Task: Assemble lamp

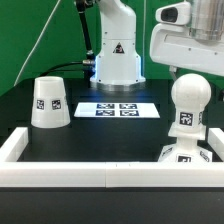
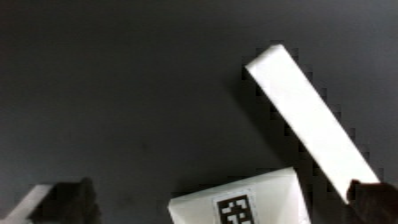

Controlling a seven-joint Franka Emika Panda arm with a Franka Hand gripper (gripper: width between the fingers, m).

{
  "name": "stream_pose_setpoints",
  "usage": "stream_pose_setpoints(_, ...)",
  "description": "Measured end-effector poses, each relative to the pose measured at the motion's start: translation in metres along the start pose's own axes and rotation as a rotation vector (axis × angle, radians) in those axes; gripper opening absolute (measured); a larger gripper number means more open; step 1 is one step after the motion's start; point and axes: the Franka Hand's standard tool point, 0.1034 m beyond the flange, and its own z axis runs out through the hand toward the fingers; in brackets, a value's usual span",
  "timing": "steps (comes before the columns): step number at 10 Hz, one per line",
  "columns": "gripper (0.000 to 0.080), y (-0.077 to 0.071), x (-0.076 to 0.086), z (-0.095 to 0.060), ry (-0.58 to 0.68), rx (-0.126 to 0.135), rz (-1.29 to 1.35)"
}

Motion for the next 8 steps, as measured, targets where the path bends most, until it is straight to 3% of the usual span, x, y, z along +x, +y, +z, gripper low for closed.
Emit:
stream_pose_setpoints(5,0.0699,0.009,0.006,0.001,-0.002,-0.001,-0.058)
stream_pose_setpoints(7,0.0699,0.028,0.009,0.004,0.009,-0.007,-0.165)
stream_pose_setpoints(8,0.0698,0.046,0.006,0.007,0.017,-0.009,-0.257)
